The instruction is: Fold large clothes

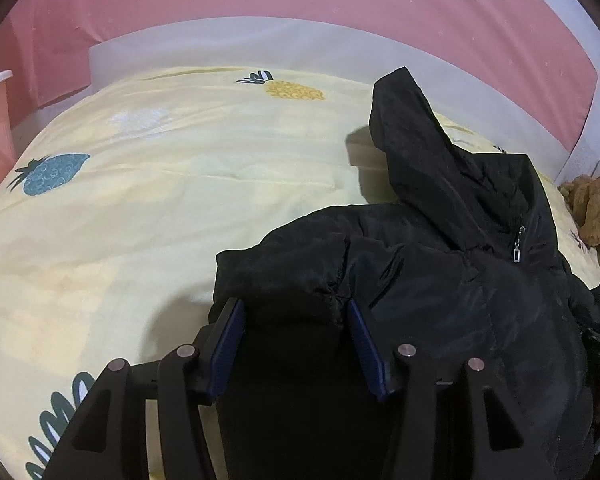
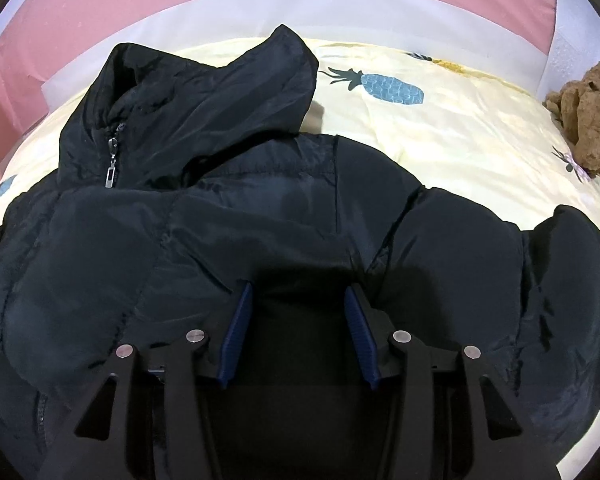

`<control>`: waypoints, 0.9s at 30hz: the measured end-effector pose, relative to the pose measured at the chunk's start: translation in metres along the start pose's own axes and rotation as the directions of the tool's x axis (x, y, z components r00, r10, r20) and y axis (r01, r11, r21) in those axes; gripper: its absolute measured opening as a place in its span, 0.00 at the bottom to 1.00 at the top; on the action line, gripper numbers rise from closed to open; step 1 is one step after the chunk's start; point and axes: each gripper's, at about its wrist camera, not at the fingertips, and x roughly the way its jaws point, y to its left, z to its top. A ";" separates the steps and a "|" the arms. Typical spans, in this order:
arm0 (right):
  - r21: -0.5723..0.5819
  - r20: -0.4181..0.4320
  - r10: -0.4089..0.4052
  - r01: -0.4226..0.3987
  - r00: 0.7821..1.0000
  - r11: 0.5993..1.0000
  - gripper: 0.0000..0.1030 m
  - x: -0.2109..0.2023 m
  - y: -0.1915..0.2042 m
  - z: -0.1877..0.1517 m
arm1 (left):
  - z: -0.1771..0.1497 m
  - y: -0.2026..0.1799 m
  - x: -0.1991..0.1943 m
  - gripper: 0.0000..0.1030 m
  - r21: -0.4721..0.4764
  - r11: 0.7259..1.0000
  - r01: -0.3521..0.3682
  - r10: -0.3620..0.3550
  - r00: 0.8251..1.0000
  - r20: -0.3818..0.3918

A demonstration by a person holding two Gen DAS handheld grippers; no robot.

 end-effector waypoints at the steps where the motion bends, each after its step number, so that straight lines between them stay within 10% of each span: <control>1: 0.000 0.000 -0.001 0.001 1.000 1.000 0.46 0.000 0.001 0.000 | 0.000 0.001 0.000 0.52 -0.002 1.000 0.001 -0.001 1.000 0.002; 13: -0.011 0.030 0.006 -0.006 1.000 1.000 0.47 -0.063 0.002 -0.013 | -0.007 -0.013 -0.077 0.52 0.046 0.997 0.064 -0.067 0.996 0.056; 20: -0.008 -0.033 0.033 -0.033 0.999 0.999 0.47 -0.036 -0.003 -0.023 | -0.029 -0.009 -0.040 0.53 0.037 0.999 0.027 -0.025 0.999 -0.048; 27: 0.017 0.039 0.041 -0.042 0.998 0.999 0.47 -0.102 -0.007 -0.038 | -0.036 -0.022 -0.100 0.53 0.052 0.999 -0.016 0.016 1.000 -0.010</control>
